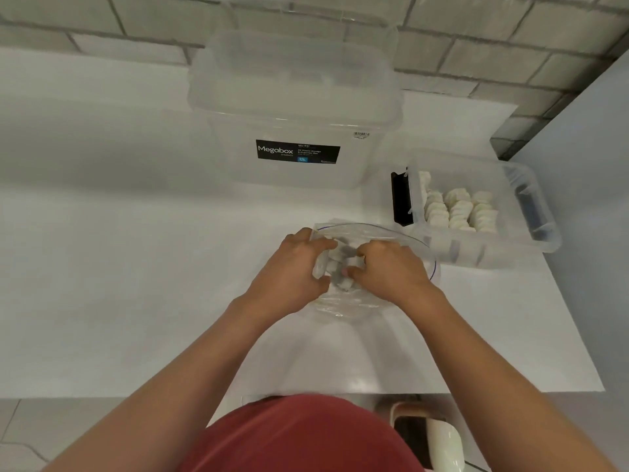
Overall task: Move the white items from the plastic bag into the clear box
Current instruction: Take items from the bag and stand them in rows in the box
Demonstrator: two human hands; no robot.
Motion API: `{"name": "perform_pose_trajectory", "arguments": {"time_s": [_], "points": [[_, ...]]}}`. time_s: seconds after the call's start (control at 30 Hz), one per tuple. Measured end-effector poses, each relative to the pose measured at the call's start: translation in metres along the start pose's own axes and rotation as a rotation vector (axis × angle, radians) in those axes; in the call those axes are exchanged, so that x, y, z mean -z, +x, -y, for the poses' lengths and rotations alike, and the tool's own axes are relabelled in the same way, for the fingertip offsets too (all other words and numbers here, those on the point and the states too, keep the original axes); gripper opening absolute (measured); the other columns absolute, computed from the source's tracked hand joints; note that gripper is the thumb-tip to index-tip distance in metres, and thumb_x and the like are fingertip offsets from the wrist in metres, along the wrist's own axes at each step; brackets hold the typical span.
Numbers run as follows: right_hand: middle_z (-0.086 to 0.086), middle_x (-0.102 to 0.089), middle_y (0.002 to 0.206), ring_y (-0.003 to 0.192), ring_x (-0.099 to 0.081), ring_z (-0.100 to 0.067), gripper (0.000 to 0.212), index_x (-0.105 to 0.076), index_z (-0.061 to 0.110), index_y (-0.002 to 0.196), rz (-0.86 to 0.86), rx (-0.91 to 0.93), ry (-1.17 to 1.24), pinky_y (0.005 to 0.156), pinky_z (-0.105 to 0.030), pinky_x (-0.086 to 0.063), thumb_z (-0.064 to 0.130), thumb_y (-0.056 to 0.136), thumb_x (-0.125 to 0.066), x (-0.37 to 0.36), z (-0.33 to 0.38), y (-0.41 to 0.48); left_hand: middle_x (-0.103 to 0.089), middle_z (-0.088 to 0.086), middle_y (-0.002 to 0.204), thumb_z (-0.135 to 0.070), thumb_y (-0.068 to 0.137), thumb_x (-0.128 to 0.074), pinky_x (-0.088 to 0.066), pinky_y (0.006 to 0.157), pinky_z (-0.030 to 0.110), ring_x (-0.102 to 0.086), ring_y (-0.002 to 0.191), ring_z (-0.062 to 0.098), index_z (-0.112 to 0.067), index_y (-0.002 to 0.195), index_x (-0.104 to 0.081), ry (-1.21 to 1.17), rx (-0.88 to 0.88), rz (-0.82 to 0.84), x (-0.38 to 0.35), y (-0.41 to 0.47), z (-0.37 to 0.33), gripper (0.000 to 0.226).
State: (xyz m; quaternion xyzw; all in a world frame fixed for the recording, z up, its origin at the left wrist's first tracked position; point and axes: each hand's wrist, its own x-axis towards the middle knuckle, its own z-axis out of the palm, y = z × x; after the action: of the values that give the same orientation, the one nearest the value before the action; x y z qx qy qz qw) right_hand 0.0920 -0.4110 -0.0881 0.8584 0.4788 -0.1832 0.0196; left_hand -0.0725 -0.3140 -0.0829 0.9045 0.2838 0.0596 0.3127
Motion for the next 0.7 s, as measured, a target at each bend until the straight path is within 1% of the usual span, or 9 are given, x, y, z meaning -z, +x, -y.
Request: {"name": "perform_pose_trajectory", "arguments": {"time_s": [0.1, 0.2, 0.27, 0.33, 0.43, 0.53, 0.57, 0.63, 0.7], "points": [[0.000, -0.070, 0.111, 0.106, -0.064, -0.028, 0.033, -0.067, 0.028, 0.113, 0.024, -0.025, 0.007, 0.076, -0.034, -0.047, 0.050, 0.089, -0.064, -0.004, 0.002, 0.001, -0.049, -0.002, 0.120, -0.025, 0.084, -0.068, -0.038, 0.089, 0.022, -0.048, 0.113, 0.020, -0.030, 0.140, -0.051, -0.005, -0.005, 0.017, 0.001, 0.002, 0.002, 0.059], [0.008, -0.070, 0.100, 0.103, -0.064, -0.023, 0.023, -0.067, 0.032, 0.108, -0.014, -0.053, 0.121, 0.084, -0.038, -0.054, 0.034, 0.086, -0.069, -0.007, 0.000, 0.001, -0.050, -0.001, 0.118, -0.025, 0.084, -0.068, -0.038, 0.087, 0.021, -0.049, 0.112, 0.021, -0.030, 0.139, -0.053, -0.004, -0.019, 0.021, 0.002, 0.004, 0.004, 0.058], [0.009, -0.070, 0.094, 0.100, -0.064, -0.022, 0.026, -0.069, 0.032, 0.110, -0.037, -0.068, 0.170, 0.084, -0.040, -0.055, 0.026, 0.085, -0.069, -0.008, 0.001, 0.001, -0.050, -0.001, 0.116, -0.025, 0.083, -0.068, -0.039, 0.087, 0.023, -0.050, 0.112, 0.021, -0.030, 0.138, -0.053, -0.011, -0.028, 0.023, 0.001, 0.006, 0.005, 0.057], [0.008, -0.070, 0.096, 0.100, -0.064, -0.021, 0.029, -0.069, 0.030, 0.114, -0.025, -0.077, 0.182, 0.084, -0.040, -0.055, 0.031, 0.085, -0.070, -0.008, 0.002, 0.001, -0.051, -0.001, 0.116, -0.025, 0.083, -0.069, -0.040, 0.087, 0.024, -0.050, 0.112, 0.021, -0.029, 0.138, -0.054, -0.021, -0.030, 0.025, 0.001, 0.007, 0.006, 0.057], [0.006, -0.067, 0.100, 0.097, -0.062, -0.020, 0.028, -0.069, 0.027, 0.106, 0.023, -0.085, 0.167, 0.082, -0.039, -0.055, 0.044, 0.084, -0.072, -0.010, 0.004, 0.003, -0.051, 0.000, 0.116, -0.025, 0.083, -0.069, -0.041, 0.088, 0.025, -0.050, 0.113, 0.022, -0.028, 0.138, -0.054, -0.029, -0.040, 0.028, 0.001, 0.008, 0.007, 0.057], [0.008, -0.070, 0.097, 0.098, -0.065, -0.021, 0.009, -0.069, 0.031, 0.092, -0.027, -0.090, 0.199, 0.082, -0.039, -0.056, 0.032, 0.084, -0.073, -0.012, 0.003, 0.006, -0.051, 0.000, 0.116, -0.025, 0.083, -0.069, -0.042, 0.087, 0.025, -0.050, 0.111, 0.021, -0.029, 0.137, -0.055, -0.033, -0.047, 0.030, 0.001, 0.009, 0.008, 0.057], [0.009, -0.070, 0.095, 0.098, -0.065, -0.020, 0.008, -0.069, 0.032, 0.089, -0.050, -0.096, 0.221, 0.082, -0.039, -0.056, 0.027, 0.084, -0.071, -0.012, 0.003, 0.006, -0.051, 0.000, 0.116, -0.025, 0.083, -0.070, -0.041, 0.086, 0.024, -0.051, 0.111, 0.022, -0.029, 0.137, -0.055, -0.032, -0.049, 0.030, 0.001, 0.010, 0.008, 0.057], [0.011, -0.070, 0.092, 0.098, -0.064, -0.018, 0.012, -0.069, 0.034, 0.093, -0.070, -0.106, 0.255, 0.083, -0.039, -0.055, 0.024, 0.085, -0.069, -0.010, 0.004, 0.005, -0.051, 0.001, 0.118, -0.025, 0.082, -0.070, -0.038, 0.086, 0.021, -0.051, 0.112, 0.022, -0.028, 0.137, -0.055, -0.034, -0.049, 0.035, 0.002, 0.011, 0.008, 0.057], [0.010, -0.070, 0.096, 0.100, -0.063, -0.019, 0.019, -0.070, 0.032, 0.104, -0.045, -0.113, 0.213, 0.086, -0.040, -0.054, 0.033, 0.085, -0.071, -0.010, 0.003, 0.005, -0.051, 0.001, 0.119, -0.025, 0.082, -0.070, -0.036, 0.085, 0.020, -0.051, 0.113, 0.023, -0.028, 0.138, -0.055, -0.046, -0.049, 0.043, 0.003, 0.012, 0.009, 0.057]]}}
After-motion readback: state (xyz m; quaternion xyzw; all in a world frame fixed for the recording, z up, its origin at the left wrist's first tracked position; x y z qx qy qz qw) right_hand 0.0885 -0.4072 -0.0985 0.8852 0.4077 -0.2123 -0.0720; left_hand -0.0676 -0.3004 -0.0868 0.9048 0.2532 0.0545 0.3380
